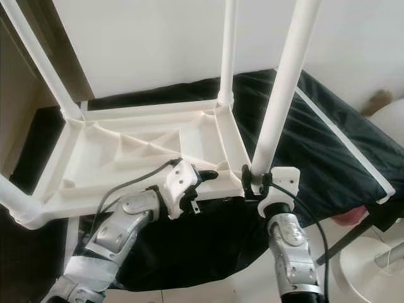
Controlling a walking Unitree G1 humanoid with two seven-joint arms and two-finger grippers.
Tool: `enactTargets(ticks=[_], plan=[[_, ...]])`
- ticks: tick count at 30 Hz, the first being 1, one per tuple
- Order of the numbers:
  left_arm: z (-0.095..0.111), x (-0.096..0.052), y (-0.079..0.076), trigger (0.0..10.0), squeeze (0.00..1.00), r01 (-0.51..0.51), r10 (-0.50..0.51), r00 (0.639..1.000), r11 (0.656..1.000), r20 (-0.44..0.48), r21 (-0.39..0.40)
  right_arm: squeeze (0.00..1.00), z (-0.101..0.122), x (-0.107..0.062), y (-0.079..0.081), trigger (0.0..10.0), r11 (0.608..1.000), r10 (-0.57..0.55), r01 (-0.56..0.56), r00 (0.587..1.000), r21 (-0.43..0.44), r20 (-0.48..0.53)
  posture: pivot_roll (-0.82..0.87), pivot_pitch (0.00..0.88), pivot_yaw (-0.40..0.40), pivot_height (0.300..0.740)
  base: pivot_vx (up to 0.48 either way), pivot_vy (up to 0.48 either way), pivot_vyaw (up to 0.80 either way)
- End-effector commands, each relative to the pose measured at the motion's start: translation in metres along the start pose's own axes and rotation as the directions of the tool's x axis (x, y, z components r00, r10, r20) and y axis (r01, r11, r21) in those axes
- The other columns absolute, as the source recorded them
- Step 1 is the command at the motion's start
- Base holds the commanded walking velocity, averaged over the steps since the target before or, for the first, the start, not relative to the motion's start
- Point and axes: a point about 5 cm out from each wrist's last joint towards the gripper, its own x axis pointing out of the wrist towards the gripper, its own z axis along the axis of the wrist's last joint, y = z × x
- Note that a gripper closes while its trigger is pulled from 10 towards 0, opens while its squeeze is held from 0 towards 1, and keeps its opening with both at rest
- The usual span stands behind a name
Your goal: Building children table
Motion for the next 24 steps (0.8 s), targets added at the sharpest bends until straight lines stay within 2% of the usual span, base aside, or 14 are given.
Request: enactTargets(ticks=[1, 2, 7, 8, 10, 12, 16, 20, 21, 22, 24], plan=[[0.0, -0.001, -0.003, 10.0, 0.0, 0.062, -0.062, 0.998, 0.998, -0.007, -0.003, 0.0, 0.002, -0.001, -0.004, 10.0, 0.998, 0.059, -0.059, 0.998, 0.006, -0.004, -0.09, 0.0, 0.04, 0.74, 0.0, 0.0, 0.0], [0.0, -0.001, -0.002, 10.0, 0.0, 0.061, -0.061, 0.998, 0.998, -0.009, -0.003, 0.0, 0.003, 0.0, -0.006, 10.0, 0.995, 0.104, -0.104, 0.995, -0.004, -0.005, -0.09, 0.0, 0.039, 0.74, 0.0, 0.0, 0.0], [0.001, -0.001, -0.002, 10.0, 0.0, 0.059, -0.059, 0.998, 0.998, -0.012, 0.001, 0.0, 0.005, 0.002, -0.01, 10.0, 0.983, 0.183, -0.184, 0.983, -0.019, -0.018, -0.09, 0.0, 0.037, 0.74, 0.0, 0.0, 0.0], [0.001, 0.0, -0.002, 10.0, 0.0, 0.055, -0.055, 0.998, 0.998, -0.011, 0.001, 0.0, 0.005, 0.008, -0.017, 10.0, 0.968, 0.248, -0.25, 0.968, -0.035, -0.047, -0.09, 0.0, 0.031, 0.74, 0.0, 0.0, 0.0], [0.002, 0.0, -0.001, 10.0, 0.0, 0.052, -0.052, 0.999, 0.999, -0.012, 0.005, 0.0, 0.005, 0.015, -0.022, 10.0, 0.951, 0.293, -0.3, 0.952, -0.08, -0.085, -0.09, 0.0, 0.029, 0.74, 0.0, 0.0, 0.0], [0.002, 0.0, -0.001, 10.0, 0.0, 0.052, -0.051, 0.999, 0.999, -0.012, 0.008, 0.0, 0.006, 0.017, -0.023, 10.0, 0.944, 0.304, -0.313, 0.948, -0.103, -0.095, -0.09, 0.0, 0.029, 0.74, 0.0, 0.0, 0.0], [0.003, 0.0, 0.0, 10.0, 0.0, 0.049, -0.049, 0.999, 0.999, -0.013, 0.008, 0.0, 0.007, 0.022, -0.026, 10.0, 0.941, 0.317, -0.327, 0.943, -0.094, -0.1, -0.08, 0.0, 0.025, 0.74, 0.0, 0.0, 0.0], [0.004, 0.001, 0.001, 10.0, 0.0, 0.037, -0.037, 0.999, 0.999, -0.012, 0.01, 0.0, 0.012, 0.034, -0.025, 10.0, 0.896, 0.41, -0.425, 0.903, -0.126, -0.132, -0.07, 0.0, 0.014, 0.74, 0.0, 0.0, 0.0], [0.004, 0.001, 0.001, 10.0, 0.0, 0.037, -0.037, 0.999, 0.999, -0.012, 0.01, 0.0, 0.012, 0.034, -0.025, 10.0, 0.896, 0.41, -0.425, 0.903, -0.126, -0.132, -0.07, 0.0, 0.014, 0.74, 0.0, 0.0, 0.0], [0.005, 0.002, 0.001, 10.0, 0.0, 0.035, -0.034, 0.999, 0.999, -0.012, 0.011, 0.0, 0.013, 0.037, -0.023, 9.4, 0.877, 0.444, -0.462, 0.884, -0.132, -0.148, -0.07, 0.0, 0.011, 0.74, 0.0, 0.0, 0.0], [0.005, 0.002, 0.001, 10.0, 0.0, 0.035, -0.034, 0.999, 0.999, -0.012, 0.011, 0.0, 0.013, 0.037, -0.023, 9.4, 0.877, 0.444, -0.462, 0.884, -0.132, -0.148, -0.07, 0.0, 0.011, 0.74, 0.0, 0.0, 0.0]])
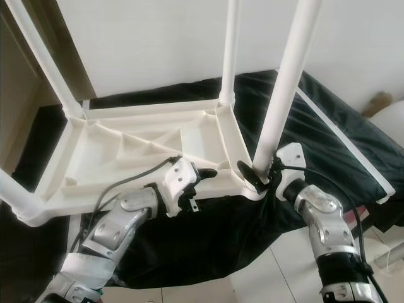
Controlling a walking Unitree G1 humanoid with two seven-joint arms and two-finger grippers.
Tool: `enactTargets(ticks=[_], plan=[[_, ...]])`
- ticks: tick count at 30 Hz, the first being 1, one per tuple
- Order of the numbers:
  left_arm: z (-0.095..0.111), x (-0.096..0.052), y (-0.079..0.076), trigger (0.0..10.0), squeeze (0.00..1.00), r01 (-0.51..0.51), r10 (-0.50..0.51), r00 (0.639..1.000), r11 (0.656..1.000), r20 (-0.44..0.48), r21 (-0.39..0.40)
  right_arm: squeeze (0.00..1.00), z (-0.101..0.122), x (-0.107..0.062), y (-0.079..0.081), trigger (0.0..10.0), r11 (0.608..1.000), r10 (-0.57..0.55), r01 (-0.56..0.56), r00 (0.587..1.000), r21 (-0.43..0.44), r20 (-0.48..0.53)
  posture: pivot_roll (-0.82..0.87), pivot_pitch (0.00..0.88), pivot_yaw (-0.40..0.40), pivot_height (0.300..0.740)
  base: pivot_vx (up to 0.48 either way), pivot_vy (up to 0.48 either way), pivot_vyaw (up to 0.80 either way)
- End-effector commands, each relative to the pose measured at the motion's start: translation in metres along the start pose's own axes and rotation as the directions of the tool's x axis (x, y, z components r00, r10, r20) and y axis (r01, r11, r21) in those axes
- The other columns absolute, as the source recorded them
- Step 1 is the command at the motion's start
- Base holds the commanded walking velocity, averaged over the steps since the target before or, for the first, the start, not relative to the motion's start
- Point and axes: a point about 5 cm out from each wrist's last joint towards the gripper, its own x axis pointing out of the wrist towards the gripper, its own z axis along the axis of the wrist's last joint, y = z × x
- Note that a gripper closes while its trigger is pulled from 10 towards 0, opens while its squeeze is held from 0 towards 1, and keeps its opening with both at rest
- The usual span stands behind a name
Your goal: Building children table
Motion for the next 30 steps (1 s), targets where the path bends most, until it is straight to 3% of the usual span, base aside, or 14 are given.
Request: enactTargets(ticks=[1, 2, 3, 7, 14, 15, 16, 23, 30], plan=[[0.002, 0.001, -0.001, 10.0, 0.0, 0.022, -0.022, 1.0, 1.0, -0.003, 0.004, 0.0, -0.003, 0.003, 0.002, 5.2, 0.999, 0.053, -0.053, 0.998, -0.007, -0.026, -0.07, 0.0, 0.006, 0.74, 0.0, 0.0, 0.0], [0.002, 0.001, -0.001, 10.0, 0.0, 0.022, -0.022, 1.0, 1.0, -0.003, 0.004, 0.0, -0.003, 0.003, 0.002, 5.2, 0.999, 0.053, -0.053, 0.998, -0.007, -0.026, -0.07, 0.0, 0.006, 0.74, 0.0, 0.0, 0.0], [0.002, 0.002, -0.001, 10.0, 0.0, 0.019, -0.019, 1.0, 1.0, -0.002, 0.005, 0.0, -0.004, 0.005, 0.004, 0.0, 0.997, 0.076, -0.076, 0.997, -0.01, -0.032, -0.06, 0.0, 0.003, 0.74, 0.0, 0.0, 0.0], [0.001, 0.0, 0.0, 10.0, 0.0, 0.011, -0.011, 1.0, 1.0, -0.005, 0.005, 0.0, -0.011, 0.005, 0.006, 0.0, 0.992, 0.129, -0.129, 0.99, -0.009, -0.056, -0.06, 0.0, 0.002, 0.74, 0.0, 0.0, 0.0], [0.001, 0.001, -0.002, 10.0, 0.0, 0.016, -0.015, 1.0, 1.0, -0.005, 0.002, 0.0, -0.016, -0.002, 0.006, 0.0, 0.992, 0.123, -0.124, 0.989, -0.002, -0.075, -0.07, 0.0, 0.007, 0.74, 0.0, 0.0, 0.0], [0.001, 0.001, -0.002, 10.0, 0.0, 0.021, -0.021, 1.0, 1.0, -0.005, 0.0, 0.0, -0.019, -0.004, 0.006, 3.4, 0.994, 0.113, -0.113, 0.99, 0.008, -0.086, -0.08, 0.0, 0.012, 0.74, 0.0, 0.0, 0.0], [0.0, 0.001, -0.003, 10.0, 0.0, 0.024, -0.024, 1.0, 1.0, -0.007, 0.0, 0.0, -0.021, -0.007, 0.006, 10.0, 0.995, 0.103, -0.102, 0.991, 0.017, -0.091, -0.08, 0.0, 0.015, 0.74, 0.0, 0.0, 0.0], [-0.004, 0.004, -0.002, 10.0, 0.0, 0.017, -0.017, 1.0, 1.0, -0.02, 0.011, 0.0, -0.024, -0.01, 0.009, 10.0, 0.997, 0.046, -0.041, 0.996, 0.061, -0.081, -0.09, 0.0, 0.02, 0.74, 0.0, 0.0, 0.0], [-0.007, 0.009, -0.001, 10.0, 0.0, -0.007, 0.007, 0.999, 1.0, -0.031, 0.002, 0.0, -0.025, -0.008, 0.02, 10.0, 0.988, -0.105, 0.114, 0.991, 0.101, -0.088, -0.11, 0.0, 0.025, 0.74, 0.0, 0.0, 0.0]])
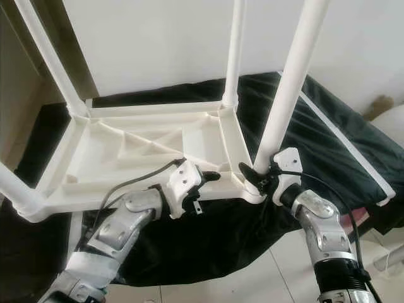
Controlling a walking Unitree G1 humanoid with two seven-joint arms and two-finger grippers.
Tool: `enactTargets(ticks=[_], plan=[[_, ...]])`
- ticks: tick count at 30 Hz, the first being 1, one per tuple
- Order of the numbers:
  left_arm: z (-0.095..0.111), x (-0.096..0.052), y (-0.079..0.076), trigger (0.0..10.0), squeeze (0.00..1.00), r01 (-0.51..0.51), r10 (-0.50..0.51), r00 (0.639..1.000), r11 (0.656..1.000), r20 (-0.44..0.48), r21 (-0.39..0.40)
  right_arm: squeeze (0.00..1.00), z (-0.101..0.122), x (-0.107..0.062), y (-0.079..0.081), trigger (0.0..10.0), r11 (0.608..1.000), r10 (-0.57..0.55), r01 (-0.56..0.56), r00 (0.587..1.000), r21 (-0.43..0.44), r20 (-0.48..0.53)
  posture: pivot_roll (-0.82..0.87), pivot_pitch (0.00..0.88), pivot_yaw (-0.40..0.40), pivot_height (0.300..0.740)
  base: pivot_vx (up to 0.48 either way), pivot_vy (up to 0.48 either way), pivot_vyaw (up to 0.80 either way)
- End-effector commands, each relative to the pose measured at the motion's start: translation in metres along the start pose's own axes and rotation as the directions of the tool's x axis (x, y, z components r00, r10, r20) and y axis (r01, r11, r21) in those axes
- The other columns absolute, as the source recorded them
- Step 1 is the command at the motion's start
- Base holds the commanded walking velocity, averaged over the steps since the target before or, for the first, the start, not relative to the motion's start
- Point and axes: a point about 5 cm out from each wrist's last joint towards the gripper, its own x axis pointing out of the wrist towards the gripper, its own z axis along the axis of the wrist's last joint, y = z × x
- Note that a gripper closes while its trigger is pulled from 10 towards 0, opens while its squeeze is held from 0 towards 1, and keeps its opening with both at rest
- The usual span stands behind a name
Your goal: Building children table
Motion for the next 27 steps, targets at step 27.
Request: enactTargets(ticks=[27], plan=[[-0.014, 0.004, 0.036, 10.0, 0.0, -0.336, 0.332, 0.94, 0.941, -0.08, -0.032, 0.0, -0.033, 0.013, 0.051, 10.0, 0.707, -0.628, 0.673, 0.739, 0.218, -0.245, -0.11, 0.0, 0.026, 0.74, 0.0, 0.0, 0.0]])
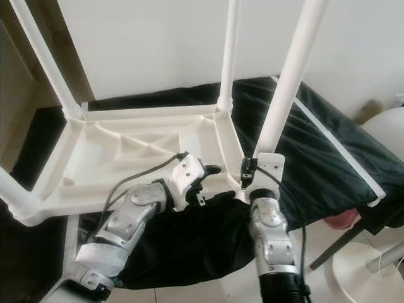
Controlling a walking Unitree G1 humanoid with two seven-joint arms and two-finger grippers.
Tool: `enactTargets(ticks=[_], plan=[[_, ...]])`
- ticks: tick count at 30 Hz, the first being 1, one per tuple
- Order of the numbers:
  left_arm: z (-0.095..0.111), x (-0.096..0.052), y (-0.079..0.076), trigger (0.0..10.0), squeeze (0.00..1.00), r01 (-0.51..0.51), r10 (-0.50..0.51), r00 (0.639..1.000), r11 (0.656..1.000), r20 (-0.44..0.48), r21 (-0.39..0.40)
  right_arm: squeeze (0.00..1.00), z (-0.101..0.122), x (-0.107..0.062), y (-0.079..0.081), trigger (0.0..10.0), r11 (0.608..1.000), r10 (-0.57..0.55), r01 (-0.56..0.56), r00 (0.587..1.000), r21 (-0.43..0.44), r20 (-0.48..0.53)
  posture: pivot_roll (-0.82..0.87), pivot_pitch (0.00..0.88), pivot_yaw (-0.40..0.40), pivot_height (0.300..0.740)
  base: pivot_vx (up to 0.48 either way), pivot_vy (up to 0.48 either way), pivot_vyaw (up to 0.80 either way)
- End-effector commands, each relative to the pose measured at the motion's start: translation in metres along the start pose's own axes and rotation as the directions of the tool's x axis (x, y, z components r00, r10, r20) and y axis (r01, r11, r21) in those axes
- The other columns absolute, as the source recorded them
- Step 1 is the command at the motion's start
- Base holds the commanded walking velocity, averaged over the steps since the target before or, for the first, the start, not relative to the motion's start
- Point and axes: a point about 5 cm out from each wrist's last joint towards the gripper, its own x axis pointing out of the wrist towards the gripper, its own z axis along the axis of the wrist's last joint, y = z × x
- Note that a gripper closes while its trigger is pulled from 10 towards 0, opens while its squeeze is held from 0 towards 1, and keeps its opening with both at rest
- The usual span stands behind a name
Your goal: Building children table
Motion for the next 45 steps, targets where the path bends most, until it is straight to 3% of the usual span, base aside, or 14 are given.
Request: enactTargets(ticks=[1, 14, 16, 21, 27, 31, 32, 33, 39, 42, 45], plan=[[-0.003, -0.002, 0.017, 10.0, 0.0, -0.273, 0.273, 0.962, 0.962, -0.028, -0.015, 0.0, -0.026, -0.006, -0.006, 10.0, 0.998, -0.045, 0.052, 0.989, 0.044, -0.144, -0.11, 0.0, 0.026, 0.74, 0.0, 0.0, 0.0], [0.0, -0.002, 0.025, 10.0, 0.0, -0.33, 0.33, 0.944, 0.944, -0.02, 0.017, 0.0, -0.012, -0.01, 0.003, 10.0, 1.0, -0.029, 0.029, 0.998, 0.009, -0.054, -0.12, 0.0, 0.039, 0.74, 0.0, 0.0, 0.0], [0.0, -0.002, 0.027, 10.0, 0.0, -0.348, 0.349, 0.937, 0.937, -0.023, 0.032, 1.0, -0.01, -0.01, 0.004, 10.0, 1.0, -0.022, 0.023, 0.999, 0.009, -0.046, -0.12, 0.0, 0.038, 0.74, 0.0, 0.0, 0.0], [0.001, -0.002, 0.027, 10.0, 0.0, -0.35, 0.351, 0.936, 0.936, -0.016, 0.045, 1.0, -0.008, -0.01, 0.005, 10.0, 1.0, -0.01, 0.01, 1.0, 0.003, -0.03, -0.11, 0.0, 0.035, 0.74, 0.0, 0.0, 0.0], [0.007, -0.001, 0.017, 10.0, 0.0, -0.285, 0.281, 0.959, 0.95, 0.044, 0.13, 1.0, 0.004, -0.01, 0.002, 10.0, 0.998, 0.058, -0.058, 0.997, -0.019, 0.043, -0.11, 0.0, 0.032, 0.74, 0.0, 0.0, 0.0], [0.007, -0.003, 0.013, 10.0, 0.0, -0.219, 0.214, 0.975, 0.971, 0.057, 0.097, 1.0, 0.008, -0.012, -0.007, 10.0, 0.994, 0.105, -0.103, 0.992, -0.033, 0.069, -0.11, 0.0, 0.031, 0.74, 0.0, 0.0, 0.0], [0.006, -0.004, 0.011, 10.0, 0.0, -0.192, 0.188, 0.981, 0.978, 0.057, 0.079, 0.55, 0.009, -0.014, -0.011, 10.0, 0.99, 0.141, -0.139, 0.987, -0.033, 0.074, -0.11, 0.0, 0.031, 0.74, 0.0, 0.0, 0.0], [0.005, -0.005, 0.01, 10.0, 0.0, -0.176, 0.173, 0.983, 0.982, 0.056, 0.069, 0.0, 0.01, -0.016, -0.013, 10.0, 0.986, 0.166, -0.164, 0.983, -0.033, 0.077, -0.11, 0.0, 0.031, 0.74, 0.0, 0.0, 0.0], [0.004, -0.009, 0.006, 10.0, 0.0, -0.125, 0.122, 0.991, 0.991, 0.06, 0.05, 0.0, 0.012, -0.02, -0.021, 10.0, 0.973, 0.23, -0.227, 0.97, -0.041, 0.082, -0.11, 0.0, 0.035, 0.74, 0.0, 0.0, 0.0], [0.004, -0.013, 0.002, 10.0, 0.0, -0.07, 0.067, 0.995, 0.997, 0.069, 0.042, 0.0, 0.015, -0.023, -0.031, 10.0, 0.949, 0.309, -0.302, 0.947, -0.086, 0.091, -0.11, 0.0, 0.04, 0.74, 0.0, 0.0, 0.0], [0.002, -0.022, -0.008, 10.0, 0.0, 0.025, -0.028, 0.997, 0.999, 0.077, 0.036, 0.0, 0.021, -0.028, -0.045, 10.0, 0.881, 0.465, -0.451, 0.881, -0.145, 0.088, -0.11, 0.0, 0.049, 0.74, 0.0, 0.0, 0.0]])
